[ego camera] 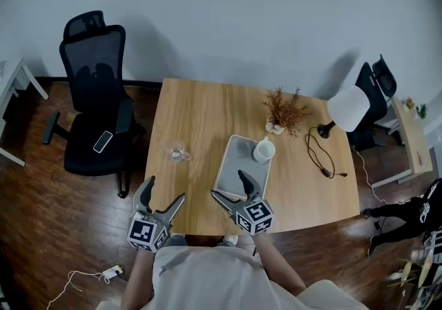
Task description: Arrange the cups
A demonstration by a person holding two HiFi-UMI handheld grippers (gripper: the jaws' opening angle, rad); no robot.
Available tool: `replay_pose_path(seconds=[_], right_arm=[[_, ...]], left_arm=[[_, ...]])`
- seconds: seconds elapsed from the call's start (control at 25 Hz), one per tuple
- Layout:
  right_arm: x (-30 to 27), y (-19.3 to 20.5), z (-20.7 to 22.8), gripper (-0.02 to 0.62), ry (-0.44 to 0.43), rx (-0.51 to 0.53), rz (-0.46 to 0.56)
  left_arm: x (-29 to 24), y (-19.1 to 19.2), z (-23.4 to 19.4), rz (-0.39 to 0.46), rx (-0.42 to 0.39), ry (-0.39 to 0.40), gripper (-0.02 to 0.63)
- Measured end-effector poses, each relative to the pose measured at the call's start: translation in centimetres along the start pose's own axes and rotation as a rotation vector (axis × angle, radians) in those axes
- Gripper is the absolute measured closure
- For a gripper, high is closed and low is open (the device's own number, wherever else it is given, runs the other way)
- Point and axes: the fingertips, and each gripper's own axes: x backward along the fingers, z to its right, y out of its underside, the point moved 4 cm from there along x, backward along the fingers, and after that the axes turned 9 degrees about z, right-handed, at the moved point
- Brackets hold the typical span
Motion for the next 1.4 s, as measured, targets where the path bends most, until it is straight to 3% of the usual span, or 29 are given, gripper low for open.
replay_pose_path(seconds=[0.24, 0.32, 0.48, 0.52, 0.88, 1.0, 1.12, 1.24, 1.4], right_arm=[[-8.6, 2.6, -2.5, 0.087, -0.044, 0.099, -0.117], [-11.3, 3.4, -3.0, 0.044, -0.067, 0.107, -0.159], [-16.7, 5.0, -3.5, 0.04, -0.101, 0.131, -0.24], [-17.9, 5.5, -3.5, 0.018, -0.103, 0.136, -0.263], [-26.1, 10.5, -1.7, 0.02, -0.068, 0.115, -0.435], [-26.9, 11.4, -2.0, 0.046, -0.071, 0.119, -0.466], [-27.3, 11.9, -2.1, 0.178, -0.065, 0.131, -0.48], [-27.1, 11.7, -2.4, 0.183, -0.095, 0.144, -0.49], [-25.4, 9.4, -3.5, 0.183, -0.119, 0.117, -0.42]], left_arm=[[3.7, 0.4, -3.7, -0.014, 0.009, -0.096, 0.189], [4.5, 0.5, -4.4, -0.021, 0.011, -0.117, 0.189], [5.8, 0.7, -5.7, -0.03, 0.021, -0.153, 0.19], [6.0, 0.7, -5.9, -0.033, 0.022, -0.159, 0.19], [7.6, 0.2, -7.9, -0.04, 0.007, -0.181, 0.189], [8.3, -0.2, -8.5, -0.042, 0.0, -0.193, 0.189], [8.8, -0.2, -9.3, -0.041, 0.002, -0.209, 0.189], [8.7, -0.5, -9.5, -0.058, 0.0, -0.211, 0.189], [8.1, -0.7, -9.2, -0.029, 0.005, -0.197, 0.189]])
